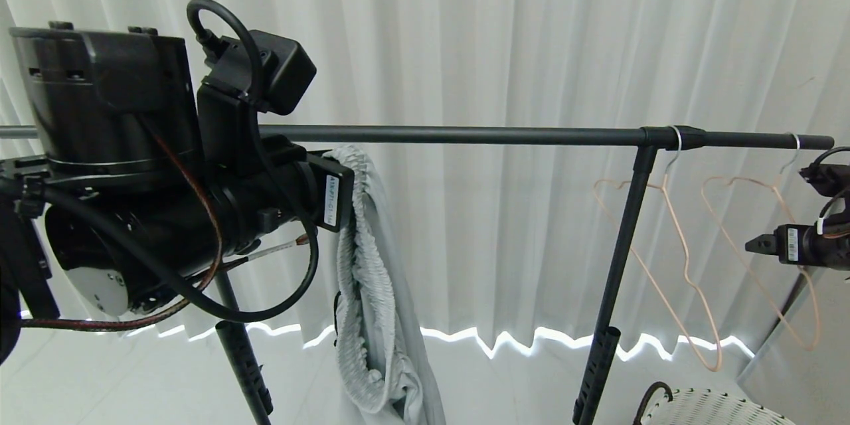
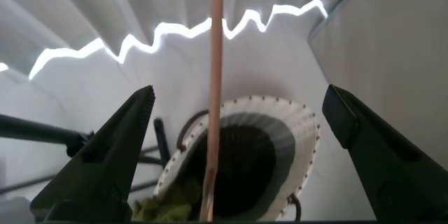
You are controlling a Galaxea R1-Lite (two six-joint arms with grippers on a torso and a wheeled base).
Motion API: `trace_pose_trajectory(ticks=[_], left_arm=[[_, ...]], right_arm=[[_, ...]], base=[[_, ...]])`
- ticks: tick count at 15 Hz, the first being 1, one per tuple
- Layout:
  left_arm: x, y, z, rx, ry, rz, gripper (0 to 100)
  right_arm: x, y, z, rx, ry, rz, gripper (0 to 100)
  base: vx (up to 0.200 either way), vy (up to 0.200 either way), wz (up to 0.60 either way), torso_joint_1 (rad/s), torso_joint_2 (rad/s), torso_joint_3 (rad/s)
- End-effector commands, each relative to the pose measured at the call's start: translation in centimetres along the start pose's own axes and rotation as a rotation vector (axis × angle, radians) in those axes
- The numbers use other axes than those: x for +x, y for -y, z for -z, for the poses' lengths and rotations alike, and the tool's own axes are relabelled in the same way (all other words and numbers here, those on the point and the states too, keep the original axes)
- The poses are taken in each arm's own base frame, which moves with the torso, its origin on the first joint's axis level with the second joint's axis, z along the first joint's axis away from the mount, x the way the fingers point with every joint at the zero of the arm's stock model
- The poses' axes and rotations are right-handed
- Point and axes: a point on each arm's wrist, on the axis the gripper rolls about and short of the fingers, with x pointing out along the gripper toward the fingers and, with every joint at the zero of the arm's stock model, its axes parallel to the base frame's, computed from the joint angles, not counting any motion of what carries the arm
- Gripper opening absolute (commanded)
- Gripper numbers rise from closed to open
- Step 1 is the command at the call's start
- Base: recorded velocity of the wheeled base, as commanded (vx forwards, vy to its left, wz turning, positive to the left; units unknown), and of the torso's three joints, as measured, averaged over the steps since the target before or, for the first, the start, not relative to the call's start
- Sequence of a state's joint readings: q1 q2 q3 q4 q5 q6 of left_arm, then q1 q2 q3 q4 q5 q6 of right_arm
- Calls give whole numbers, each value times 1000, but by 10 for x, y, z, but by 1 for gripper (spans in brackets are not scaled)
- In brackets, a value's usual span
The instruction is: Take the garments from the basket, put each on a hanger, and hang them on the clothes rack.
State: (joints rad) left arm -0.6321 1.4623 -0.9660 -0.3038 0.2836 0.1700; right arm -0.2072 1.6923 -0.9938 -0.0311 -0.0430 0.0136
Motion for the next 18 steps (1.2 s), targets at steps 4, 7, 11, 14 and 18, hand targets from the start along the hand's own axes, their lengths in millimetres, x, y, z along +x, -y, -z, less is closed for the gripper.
trace_pose_trajectory(ticks=[4,7,11,14,18], left_arm=[[1,-1,2,4,9,-8,0],[1,-1,1,3,12,-9,0],[0,-1,1,2,14,-9,0],[2,-2,0,-4,34,-15,0],[6,-9,5,11,16,-46,0]], right_arm=[[7,-3,3,-12,-32,-34,100],[9,-6,6,-19,-44,-42,0],[8,-8,5,-22,-40,-47,0],[4,-7,3,-20,-26,-49,0],[-21,-12,-5,-21,50,-83,0]], base=[[0,0,0,0,0,0],[0,0,0,0,0,0],[0,0,0,0,0,0],[0,0,0,0,0,0],[0,0,0,0,0,0]])
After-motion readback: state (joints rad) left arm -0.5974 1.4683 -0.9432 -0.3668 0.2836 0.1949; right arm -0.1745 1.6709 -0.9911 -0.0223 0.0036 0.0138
